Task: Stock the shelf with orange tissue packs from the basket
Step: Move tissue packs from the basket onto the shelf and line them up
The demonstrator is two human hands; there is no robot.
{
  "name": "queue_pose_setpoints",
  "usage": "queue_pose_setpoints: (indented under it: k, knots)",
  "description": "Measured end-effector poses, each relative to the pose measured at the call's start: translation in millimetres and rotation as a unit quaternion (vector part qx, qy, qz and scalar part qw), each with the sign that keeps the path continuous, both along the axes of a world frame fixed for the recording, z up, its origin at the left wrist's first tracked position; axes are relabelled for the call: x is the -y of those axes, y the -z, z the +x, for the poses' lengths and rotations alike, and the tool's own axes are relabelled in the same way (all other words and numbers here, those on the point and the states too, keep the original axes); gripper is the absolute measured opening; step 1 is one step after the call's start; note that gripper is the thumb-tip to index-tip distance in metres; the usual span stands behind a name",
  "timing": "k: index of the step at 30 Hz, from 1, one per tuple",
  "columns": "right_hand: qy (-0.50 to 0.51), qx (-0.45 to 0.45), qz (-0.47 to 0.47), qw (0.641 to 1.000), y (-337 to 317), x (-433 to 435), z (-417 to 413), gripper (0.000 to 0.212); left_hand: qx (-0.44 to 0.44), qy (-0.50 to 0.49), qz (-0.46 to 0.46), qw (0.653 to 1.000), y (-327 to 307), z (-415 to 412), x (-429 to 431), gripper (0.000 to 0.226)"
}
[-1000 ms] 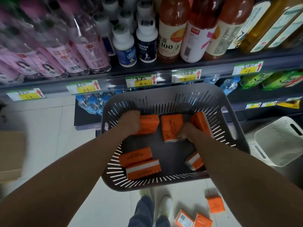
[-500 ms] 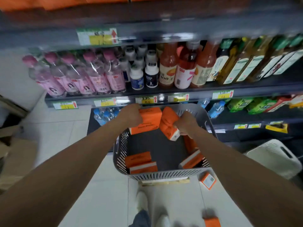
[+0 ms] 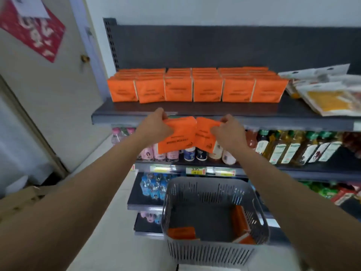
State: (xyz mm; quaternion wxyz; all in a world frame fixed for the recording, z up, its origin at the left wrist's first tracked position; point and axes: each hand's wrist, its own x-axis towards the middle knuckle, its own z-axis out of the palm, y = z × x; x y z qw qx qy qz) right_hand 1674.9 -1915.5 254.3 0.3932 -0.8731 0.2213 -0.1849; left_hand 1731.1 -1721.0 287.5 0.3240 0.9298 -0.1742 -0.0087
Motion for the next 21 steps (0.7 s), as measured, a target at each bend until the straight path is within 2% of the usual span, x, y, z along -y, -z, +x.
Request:
queue_pose_setpoints:
  k: [4,9,16,21]
  knots:
    - [-0.021,0.089,0.024,0.996,-35.9,-21.6,15.8,0.036,0.049,-0.034,-0.055,0.997,-29.2,12.6,-30.3,0.024]
    - [-0.041,0.14,-0.006,0.989,-63.8,-48.3,59.6,0.041,0.076,-0.066,-0.1,0.99,-55.6,52.9,-67.8,0.026]
    - [-0.077,0.137,-0.021,0.987,-72.4,-85.9,134.1,0.034,0.085,-0.12,-0.072,0.987,-61.2,133.3,-129.9,0.039]
    - [-0.091,0.105,-0.004,0.99,-65.7,-100.7,178.0,0.031,0.091,-0.126,-0.044,0.987,-53.0,187.1,-147.2,0.039]
